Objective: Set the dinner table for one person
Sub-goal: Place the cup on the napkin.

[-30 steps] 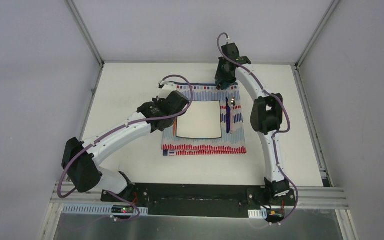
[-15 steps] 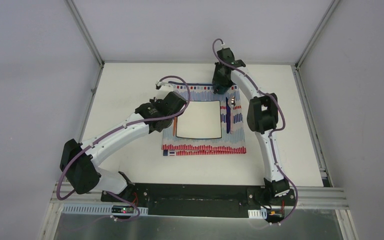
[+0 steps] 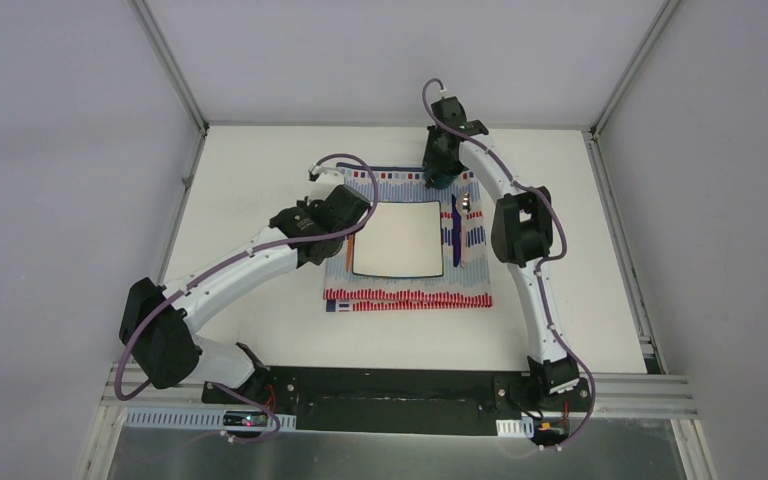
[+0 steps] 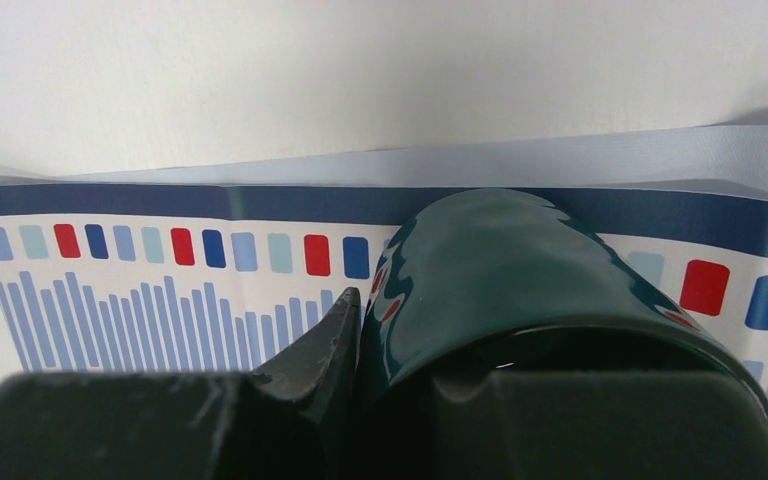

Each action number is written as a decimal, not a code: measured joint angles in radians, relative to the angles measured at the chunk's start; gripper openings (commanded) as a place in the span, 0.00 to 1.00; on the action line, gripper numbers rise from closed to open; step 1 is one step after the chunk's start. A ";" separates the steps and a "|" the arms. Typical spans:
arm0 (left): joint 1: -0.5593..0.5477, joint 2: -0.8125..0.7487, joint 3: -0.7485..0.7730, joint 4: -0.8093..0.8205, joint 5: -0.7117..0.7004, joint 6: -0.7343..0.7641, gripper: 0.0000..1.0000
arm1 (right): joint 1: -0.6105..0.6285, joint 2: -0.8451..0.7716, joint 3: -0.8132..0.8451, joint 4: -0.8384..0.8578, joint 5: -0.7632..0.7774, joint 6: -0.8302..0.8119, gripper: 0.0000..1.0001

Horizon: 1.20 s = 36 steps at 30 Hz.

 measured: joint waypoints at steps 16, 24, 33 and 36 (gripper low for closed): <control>0.032 0.000 -0.017 0.026 0.015 0.004 0.00 | 0.000 0.014 0.020 0.014 -0.074 0.005 0.41; 0.032 0.000 -0.019 0.027 0.018 0.004 0.00 | 0.005 0.014 0.018 0.048 -0.109 0.010 0.45; 0.032 -0.001 -0.025 0.027 0.019 0.004 0.00 | 0.011 -0.016 -0.082 0.128 -0.072 0.006 0.46; 0.033 -0.001 -0.025 0.028 0.020 0.004 0.00 | 0.019 -0.051 -0.116 0.144 -0.026 -0.011 0.46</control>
